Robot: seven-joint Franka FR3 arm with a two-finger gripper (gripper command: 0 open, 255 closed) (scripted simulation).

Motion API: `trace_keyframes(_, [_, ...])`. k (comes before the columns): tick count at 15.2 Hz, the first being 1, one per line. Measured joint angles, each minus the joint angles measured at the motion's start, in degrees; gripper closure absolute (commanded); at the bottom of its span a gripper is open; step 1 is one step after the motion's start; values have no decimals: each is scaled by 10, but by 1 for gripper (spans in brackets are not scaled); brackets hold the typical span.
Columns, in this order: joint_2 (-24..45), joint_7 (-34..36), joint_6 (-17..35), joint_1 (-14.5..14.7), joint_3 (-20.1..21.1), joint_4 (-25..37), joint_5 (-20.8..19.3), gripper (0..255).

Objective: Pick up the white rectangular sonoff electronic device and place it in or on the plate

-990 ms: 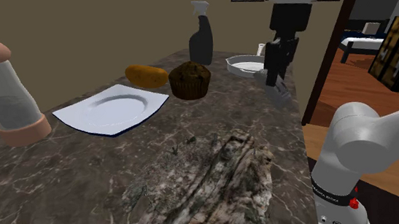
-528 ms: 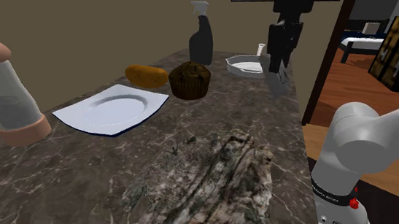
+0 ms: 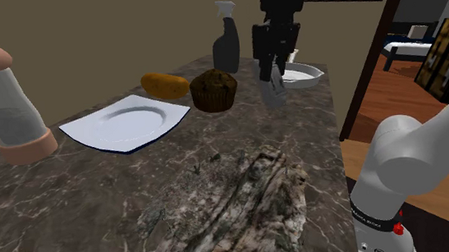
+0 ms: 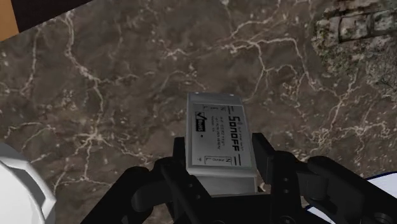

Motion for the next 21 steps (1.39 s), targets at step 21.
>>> trace_keyframes(21, [537, 237, 4, 52, 196, 504, -183, 255])
